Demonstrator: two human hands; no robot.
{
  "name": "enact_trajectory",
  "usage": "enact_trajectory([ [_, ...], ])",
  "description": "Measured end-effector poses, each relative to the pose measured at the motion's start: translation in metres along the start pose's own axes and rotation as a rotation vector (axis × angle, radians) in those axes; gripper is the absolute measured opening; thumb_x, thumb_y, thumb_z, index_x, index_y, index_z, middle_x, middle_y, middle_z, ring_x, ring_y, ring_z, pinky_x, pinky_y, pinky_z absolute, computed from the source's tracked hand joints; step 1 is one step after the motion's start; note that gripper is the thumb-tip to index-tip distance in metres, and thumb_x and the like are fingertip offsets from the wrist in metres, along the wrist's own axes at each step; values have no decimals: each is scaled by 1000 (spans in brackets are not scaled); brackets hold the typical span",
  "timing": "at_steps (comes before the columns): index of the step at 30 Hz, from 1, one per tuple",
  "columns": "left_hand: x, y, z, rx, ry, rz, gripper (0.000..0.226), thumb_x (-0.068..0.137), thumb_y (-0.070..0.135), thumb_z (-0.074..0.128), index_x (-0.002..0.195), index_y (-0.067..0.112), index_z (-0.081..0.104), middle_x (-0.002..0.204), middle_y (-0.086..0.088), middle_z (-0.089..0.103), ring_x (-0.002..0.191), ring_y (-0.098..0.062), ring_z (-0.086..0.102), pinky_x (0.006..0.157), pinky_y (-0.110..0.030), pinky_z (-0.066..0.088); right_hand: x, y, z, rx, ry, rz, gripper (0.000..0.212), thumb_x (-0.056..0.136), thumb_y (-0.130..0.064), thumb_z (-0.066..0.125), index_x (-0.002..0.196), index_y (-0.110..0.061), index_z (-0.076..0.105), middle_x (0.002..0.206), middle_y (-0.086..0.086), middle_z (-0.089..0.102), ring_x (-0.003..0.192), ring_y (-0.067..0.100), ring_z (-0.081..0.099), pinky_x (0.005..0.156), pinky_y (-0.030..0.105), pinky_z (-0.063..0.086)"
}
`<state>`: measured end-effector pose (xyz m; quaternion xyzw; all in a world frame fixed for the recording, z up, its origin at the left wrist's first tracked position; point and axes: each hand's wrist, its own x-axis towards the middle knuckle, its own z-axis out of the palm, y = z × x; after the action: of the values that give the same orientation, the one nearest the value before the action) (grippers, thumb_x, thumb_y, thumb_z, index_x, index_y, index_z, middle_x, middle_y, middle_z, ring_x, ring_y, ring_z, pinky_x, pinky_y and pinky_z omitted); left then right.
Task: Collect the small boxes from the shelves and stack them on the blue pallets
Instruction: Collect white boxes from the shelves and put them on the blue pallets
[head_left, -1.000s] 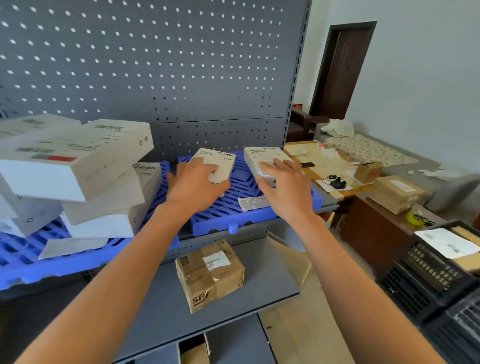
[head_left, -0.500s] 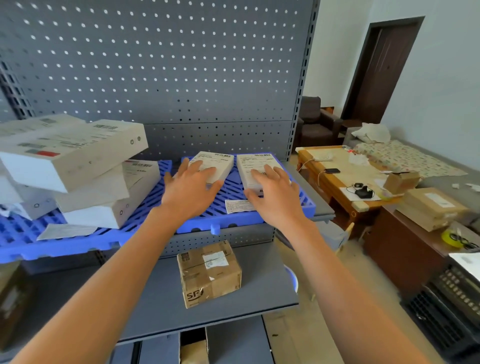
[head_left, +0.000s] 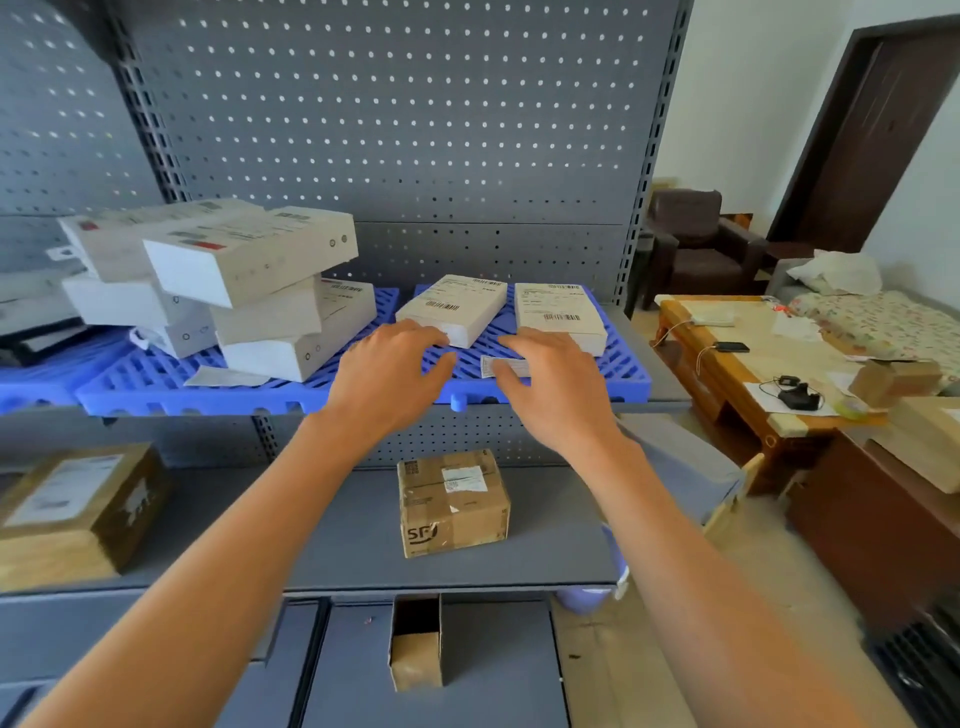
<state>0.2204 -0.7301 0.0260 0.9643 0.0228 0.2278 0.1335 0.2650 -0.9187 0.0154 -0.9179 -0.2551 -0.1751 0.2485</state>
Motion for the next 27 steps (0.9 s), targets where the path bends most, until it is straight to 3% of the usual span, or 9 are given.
enact_trajectory([
  [7,-64,-24,-28,2,59,-76,30,97,39,59,122,26,68,116,4,68,104,-22,63,83,-38,53,-26,-45,31,123,-70,-109,36,100,-35,56,131,-19,64,133,0,65,127,24,54,103,49,44],
  [15,-126,-82,-60,82,11,-182,39,99,48,53,134,32,60,135,7,61,126,-20,53,100,-44,48,-41,-115,70,151,-148,-201,38,102,-38,51,135,-22,62,139,-3,60,131,19,50,102,40,44],
  [19,-160,-131,-89,128,-26,-259,41,99,46,52,136,29,59,135,4,61,129,-22,51,100,-44,46,-41,-172,93,166,-182,-262,39,101,-38,53,137,-22,60,139,-2,60,132,22,49,104,43,45],
  [27,-266,-252,-169,152,-10,-491,34,98,46,51,127,31,63,130,6,63,117,-23,58,94,-40,50,-62,-329,151,217,-268,-406,37,100,-34,56,135,-24,61,137,-6,61,131,19,48,101,36,43],
])
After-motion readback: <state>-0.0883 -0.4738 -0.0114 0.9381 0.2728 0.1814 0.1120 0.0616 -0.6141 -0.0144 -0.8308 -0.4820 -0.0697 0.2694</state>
